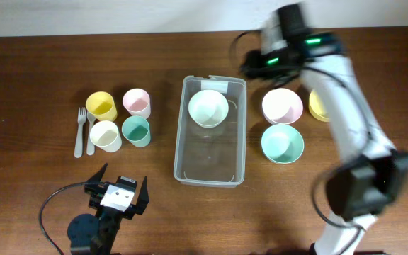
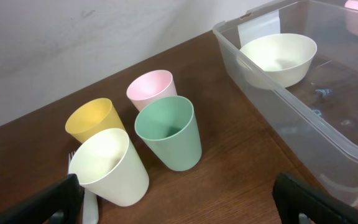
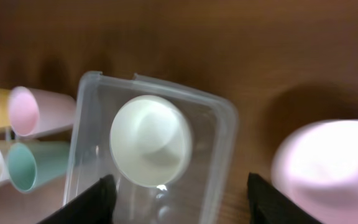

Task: Pack container
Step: 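Carry the cream bowl into the container and release it, then grasp the yellow bowl with the right gripper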

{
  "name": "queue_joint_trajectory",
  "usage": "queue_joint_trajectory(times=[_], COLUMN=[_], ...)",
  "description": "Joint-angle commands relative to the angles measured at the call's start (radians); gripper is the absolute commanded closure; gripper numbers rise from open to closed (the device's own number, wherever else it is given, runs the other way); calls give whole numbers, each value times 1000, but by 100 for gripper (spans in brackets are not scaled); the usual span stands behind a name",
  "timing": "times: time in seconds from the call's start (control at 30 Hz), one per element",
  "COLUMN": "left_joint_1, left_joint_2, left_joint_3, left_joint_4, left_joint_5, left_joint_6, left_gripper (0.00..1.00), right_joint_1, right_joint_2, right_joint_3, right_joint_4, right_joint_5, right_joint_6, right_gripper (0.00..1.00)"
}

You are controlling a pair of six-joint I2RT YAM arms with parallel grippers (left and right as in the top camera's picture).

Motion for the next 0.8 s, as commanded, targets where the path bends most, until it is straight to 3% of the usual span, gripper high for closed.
queue_joint_trajectory(times=[0.0, 0.17, 0.37, 0.6, 0.77], left_joint_1=[-4, -4, -4, -4, -4], left_joint_2=[-8, -8, -8, -8, -8], left_joint_3=[-6, -6, -6, -6, -6], left_joint_4=[2, 2, 2, 2, 2], left_joint_5=[11, 11, 11, 11, 11], left_joint_6=[-10, -10, -10, -10, -10], left_gripper=[0, 0, 0, 0, 0], right_joint_1=[-158, -357, -528, -594, -594], right_joint_2=[-72, -18, 111, 298, 334], right_joint_3=[21, 0, -100, -138, -138], right_joint_4=[-69, -172, -172, -135, -90], right_joint_5=[102, 116, 115, 88, 67], right_joint_6=[-2, -2, 8, -4, -6], right_gripper=[32, 27, 27, 28, 47])
